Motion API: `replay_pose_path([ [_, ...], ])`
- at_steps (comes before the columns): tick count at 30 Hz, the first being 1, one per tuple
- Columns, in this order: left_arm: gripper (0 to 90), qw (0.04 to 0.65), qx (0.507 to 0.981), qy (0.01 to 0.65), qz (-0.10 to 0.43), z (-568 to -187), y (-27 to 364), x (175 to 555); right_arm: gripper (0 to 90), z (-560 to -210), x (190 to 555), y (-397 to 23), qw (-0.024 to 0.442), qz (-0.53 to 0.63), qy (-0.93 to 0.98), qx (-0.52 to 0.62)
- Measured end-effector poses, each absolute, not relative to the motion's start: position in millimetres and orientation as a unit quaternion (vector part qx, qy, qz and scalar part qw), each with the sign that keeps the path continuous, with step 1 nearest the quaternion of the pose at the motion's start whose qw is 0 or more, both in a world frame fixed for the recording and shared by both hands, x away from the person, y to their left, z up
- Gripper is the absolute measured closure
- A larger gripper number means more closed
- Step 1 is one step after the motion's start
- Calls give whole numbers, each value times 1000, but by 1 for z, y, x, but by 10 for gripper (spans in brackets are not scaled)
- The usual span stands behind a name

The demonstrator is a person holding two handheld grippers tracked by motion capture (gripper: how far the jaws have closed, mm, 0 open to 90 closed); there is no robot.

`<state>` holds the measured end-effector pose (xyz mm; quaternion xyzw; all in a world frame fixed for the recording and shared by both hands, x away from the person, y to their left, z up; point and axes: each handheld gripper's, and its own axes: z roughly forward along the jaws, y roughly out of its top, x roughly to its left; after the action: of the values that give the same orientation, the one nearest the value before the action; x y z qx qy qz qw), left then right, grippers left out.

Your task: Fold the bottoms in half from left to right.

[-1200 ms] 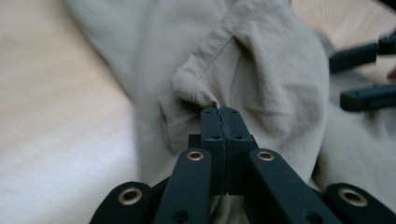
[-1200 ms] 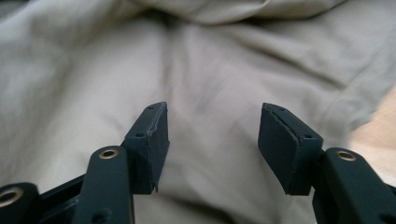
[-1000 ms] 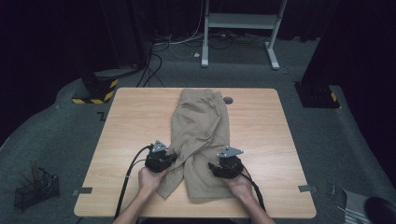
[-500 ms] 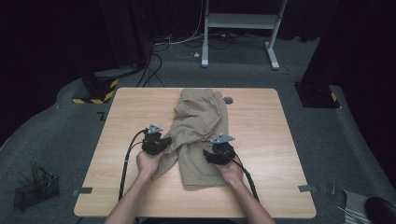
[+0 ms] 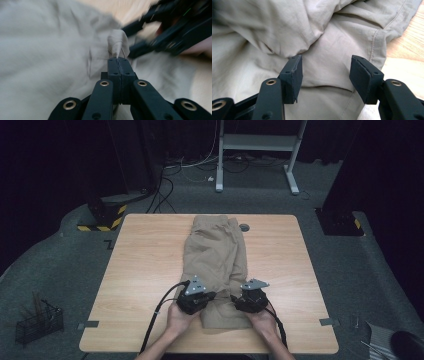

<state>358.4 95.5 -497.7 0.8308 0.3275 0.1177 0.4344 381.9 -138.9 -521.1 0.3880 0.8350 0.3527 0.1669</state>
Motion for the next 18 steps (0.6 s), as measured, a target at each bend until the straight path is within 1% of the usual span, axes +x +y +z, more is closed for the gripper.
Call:
replay_pose_path([
  [1,895,426,833,334,116,-504,94,360,439,-521,381,-139,169,352,836,386],
  [4,895,393,839,353,133,-518,97,372,441,-522,384,-134,170,352,837,384],
  [6,896,402,827,375,120,-521,106,384,442,-522,391,-129,170,353,837,381],
  [10,896,382,820,400,146,-519,120,412,441,-523,417,-112,172,355,837,379],
  [12,896,382,811,418,146,-519,130,426,440,-522,430,-100,173,353,836,382],
  [13,897,387,805,428,137,-519,134,431,439,-522,436,-95,171,353,835,385],
  [16,897,411,791,435,127,-515,143,425,438,-523,443,-85,175,355,832,388],
  [18,897,427,797,408,127,-506,137,407,436,-524,439,-85,176,358,831,388],
])
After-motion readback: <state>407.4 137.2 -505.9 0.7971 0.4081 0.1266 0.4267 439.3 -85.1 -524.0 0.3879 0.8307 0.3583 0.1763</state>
